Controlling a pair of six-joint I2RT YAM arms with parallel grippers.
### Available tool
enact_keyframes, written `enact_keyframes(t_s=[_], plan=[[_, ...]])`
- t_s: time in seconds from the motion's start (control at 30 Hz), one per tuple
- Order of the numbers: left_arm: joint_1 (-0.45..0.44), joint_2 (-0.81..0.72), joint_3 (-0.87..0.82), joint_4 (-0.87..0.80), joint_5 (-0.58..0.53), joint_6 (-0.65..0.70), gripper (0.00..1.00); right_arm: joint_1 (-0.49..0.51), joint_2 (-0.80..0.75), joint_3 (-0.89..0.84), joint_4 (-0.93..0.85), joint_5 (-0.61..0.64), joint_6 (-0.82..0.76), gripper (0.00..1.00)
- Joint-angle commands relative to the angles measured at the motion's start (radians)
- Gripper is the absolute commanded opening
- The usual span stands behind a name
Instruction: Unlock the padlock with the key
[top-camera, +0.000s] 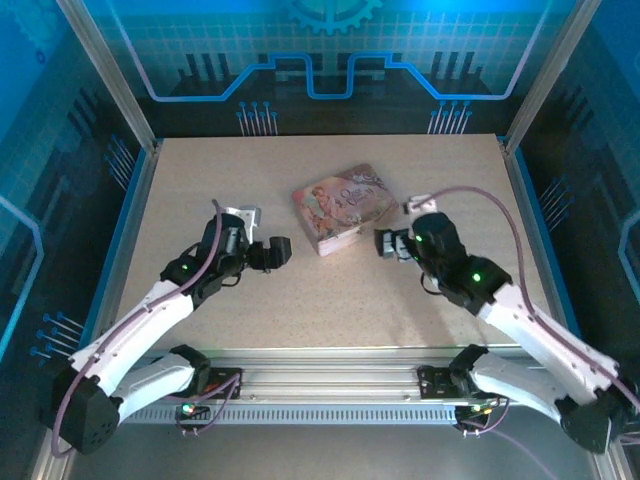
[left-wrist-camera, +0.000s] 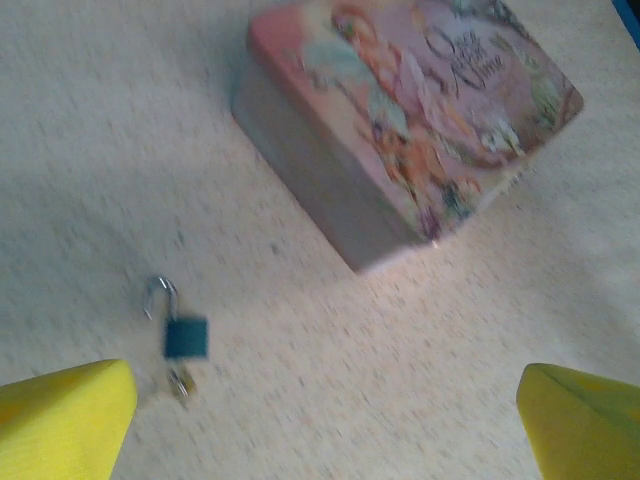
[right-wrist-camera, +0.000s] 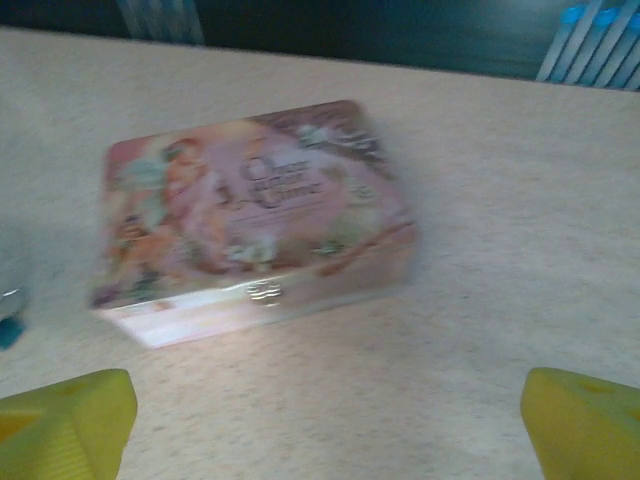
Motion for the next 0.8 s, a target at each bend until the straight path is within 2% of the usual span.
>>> enact_keyframes(t_s=[0.0, 0.1, 0.23, 0.33, 0.43, 0.53, 0.57, 0.77], plan=[[-0.005, 0.012, -0.047, 0.189, -0.151, 0.250, 0.99, -0.084, -0.149, -0.179, 0.154, 0.126, 0.006, 1.00], [-0.004, 0.024, -0.085, 0.290, -0.239, 0.386, 0.99, -0.195, -0.258, -0.345, 0.280, 0.145, 0.028, 1.00], [0.029, 0.076, -0.138, 0.435, -0.338, 0.477, 0.99, -0.336, -0.269, -0.470, 0.374, 0.080, -0.002, 1.00], [0.101, 0.129, -0.198, 0.573, -0.312, 0.464, 0.99, -0.387, -0.225, -0.510, 0.455, 0.042, -0.096, 1.00], [0.187, 0.183, -0.289, 0.782, -0.219, 0.433, 0.99, -0.449, -0.176, -0.532, 0.530, 0.000, -0.129, 1.00], [0.246, 0.228, -0.356, 0.932, -0.177, 0.378, 0.99, -0.563, -0.104, -0.555, 0.604, -0.132, -0.106, 1.00], [0.249, 0.233, -0.359, 0.922, -0.179, 0.381, 0.99, -0.599, -0.063, -0.560, 0.638, -0.174, -0.091, 1.00], [0.269, 0.324, -0.469, 1.210, -0.206, 0.418, 0.99, -0.598, 0.129, -0.575, 0.852, -0.191, -0.094, 1.00]])
